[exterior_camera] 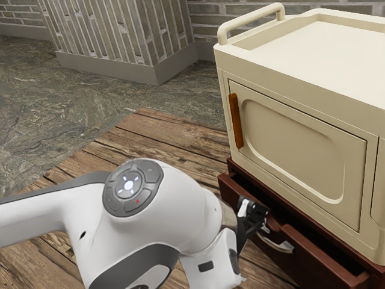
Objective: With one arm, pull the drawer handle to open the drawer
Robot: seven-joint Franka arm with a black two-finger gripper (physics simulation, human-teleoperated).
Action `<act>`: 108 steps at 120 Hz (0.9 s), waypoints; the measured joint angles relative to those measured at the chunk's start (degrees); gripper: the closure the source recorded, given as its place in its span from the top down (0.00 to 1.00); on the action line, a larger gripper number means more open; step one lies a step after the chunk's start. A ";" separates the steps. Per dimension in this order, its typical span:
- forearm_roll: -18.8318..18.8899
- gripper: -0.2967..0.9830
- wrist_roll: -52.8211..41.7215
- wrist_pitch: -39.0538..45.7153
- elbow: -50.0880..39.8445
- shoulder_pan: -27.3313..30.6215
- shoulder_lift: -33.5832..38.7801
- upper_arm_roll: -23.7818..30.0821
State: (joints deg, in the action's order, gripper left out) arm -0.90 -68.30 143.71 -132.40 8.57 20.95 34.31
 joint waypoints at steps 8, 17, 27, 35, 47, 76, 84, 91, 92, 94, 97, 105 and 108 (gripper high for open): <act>-0.21 0.76 0.05 -0.05 -0.08 -0.01 0.14 0.13; -0.70 0.75 0.17 -0.10 -0.29 -0.12 0.48 0.75; -0.95 0.75 0.36 -0.28 -0.74 -0.21 1.31 1.20; -0.73 0.77 0.52 -0.40 -1.50 -0.28 2.17 1.26; -0.54 0.77 0.74 -0.54 -2.59 -0.25 3.44 1.30; -1.38 0.77 1.23 -1.07 -5.10 -0.80 6.86 1.33; -2.06 0.75 1.34 -1.21 -5.46 -1.45 7.70 1.27; -2.56 0.75 1.42 -1.32 -5.59 -2.25 8.11 1.19; -2.60 0.75 1.43 -1.33 -5.62 -2.36 8.16 1.18; -2.67 0.75 1.45 -1.35 -5.74 -2.59 8.28 1.17; -2.70 0.75 1.49 -1.38 -5.93 -2.83 8.47 1.12; -2.65 0.75 1.63 -1.42 -6.47 -3.20 9.21 1.06; -2.59 0.75 1.68 -1.44 -6.73 -3.29 9.55 1.03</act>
State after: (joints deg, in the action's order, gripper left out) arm -3.50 -66.62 142.26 -139.13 5.28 30.50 35.33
